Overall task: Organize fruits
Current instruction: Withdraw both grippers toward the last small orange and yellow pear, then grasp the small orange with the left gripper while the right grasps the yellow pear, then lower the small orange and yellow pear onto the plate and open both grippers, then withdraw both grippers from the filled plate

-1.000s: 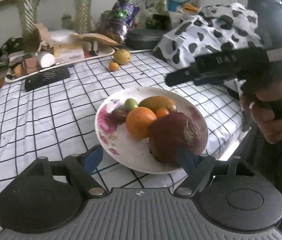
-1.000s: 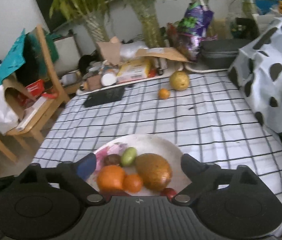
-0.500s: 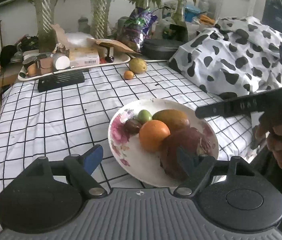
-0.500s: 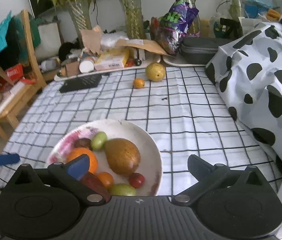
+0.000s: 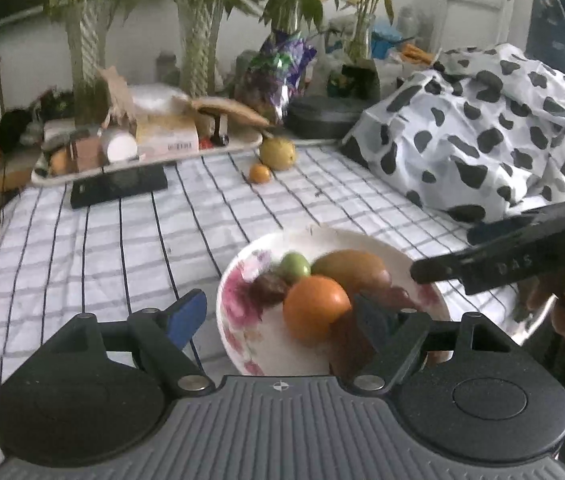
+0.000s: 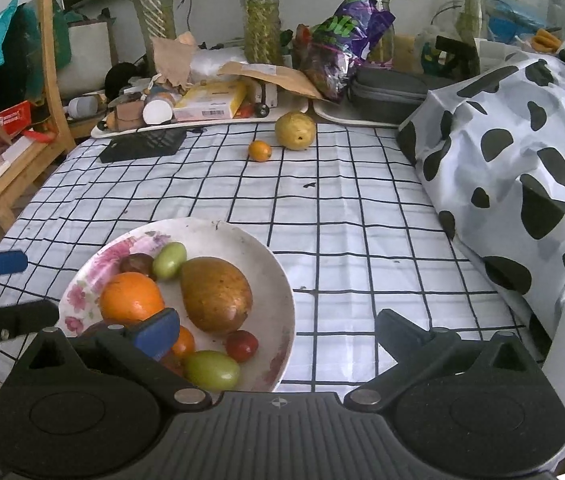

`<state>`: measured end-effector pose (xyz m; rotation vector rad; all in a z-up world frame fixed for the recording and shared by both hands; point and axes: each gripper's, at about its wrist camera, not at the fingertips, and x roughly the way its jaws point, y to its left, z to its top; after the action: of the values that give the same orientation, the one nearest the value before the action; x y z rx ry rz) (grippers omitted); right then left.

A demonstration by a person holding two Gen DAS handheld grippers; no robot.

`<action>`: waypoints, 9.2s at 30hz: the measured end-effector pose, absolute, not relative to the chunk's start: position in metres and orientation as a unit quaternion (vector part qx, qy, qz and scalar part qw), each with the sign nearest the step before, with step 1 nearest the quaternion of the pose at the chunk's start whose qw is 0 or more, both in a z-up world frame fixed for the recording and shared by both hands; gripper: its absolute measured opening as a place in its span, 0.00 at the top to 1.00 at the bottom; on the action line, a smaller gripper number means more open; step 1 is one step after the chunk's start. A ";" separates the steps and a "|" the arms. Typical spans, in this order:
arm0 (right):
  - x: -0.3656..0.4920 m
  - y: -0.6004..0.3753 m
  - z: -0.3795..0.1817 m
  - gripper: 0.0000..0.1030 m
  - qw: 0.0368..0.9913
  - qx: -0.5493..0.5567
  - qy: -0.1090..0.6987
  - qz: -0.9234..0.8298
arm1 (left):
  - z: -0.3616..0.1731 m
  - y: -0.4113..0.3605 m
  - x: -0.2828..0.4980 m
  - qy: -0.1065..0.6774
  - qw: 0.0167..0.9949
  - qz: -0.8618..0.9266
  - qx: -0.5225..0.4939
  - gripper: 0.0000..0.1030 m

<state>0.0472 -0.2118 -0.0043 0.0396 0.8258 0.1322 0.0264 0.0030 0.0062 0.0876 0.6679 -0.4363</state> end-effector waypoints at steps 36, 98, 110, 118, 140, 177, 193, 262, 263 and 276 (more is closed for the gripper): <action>0.123 -0.225 -0.006 0.00 0.924 -0.023 0.381 0.023 | -0.012 -0.013 0.145 0.326 0.922 -0.201 0.050 0.23; 0.290 -0.208 -0.063 0.00 0.928 -0.088 0.357 0.059 | -0.046 -0.044 0.290 0.305 0.910 -0.267 0.093 0.70; 0.319 -0.189 -0.072 0.14 0.938 -0.114 0.320 0.074 | -0.044 -0.018 0.299 0.332 0.912 -0.232 0.062 0.70; 0.331 -0.187 -0.071 0.45 0.940 -0.097 0.310 0.099 | -0.048 -0.013 0.301 0.341 0.911 -0.223 0.059 0.70; 0.283 -0.205 -0.024 0.46 0.940 -0.063 0.322 0.093 | -0.025 -0.012 0.256 0.324 0.916 -0.233 0.055 0.70; 0.126 -0.205 0.012 0.45 0.928 0.021 0.341 0.151 | -0.006 0.011 0.101 0.341 0.901 -0.267 0.021 0.70; 0.088 -0.201 0.011 0.45 0.921 0.032 0.356 0.154 | -0.006 0.016 0.064 0.348 0.904 -0.247 0.022 0.34; -0.033 -0.175 -0.004 0.00 0.904 -0.040 0.427 0.007 | -0.001 0.004 -0.014 0.408 0.904 -0.111 0.060 0.00; -0.033 -0.175 -0.005 0.00 0.903 -0.041 0.427 0.007 | -0.001 0.003 -0.014 0.408 0.904 -0.112 0.061 0.00; -0.031 -0.173 -0.007 0.00 0.900 -0.047 0.433 0.007 | -0.003 0.001 -0.012 0.412 0.901 -0.122 0.064 0.00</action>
<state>-0.0312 -0.1734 -0.0073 -0.0965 0.8964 0.0138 -0.0125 0.0014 -0.0032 0.1314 0.8514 -0.2515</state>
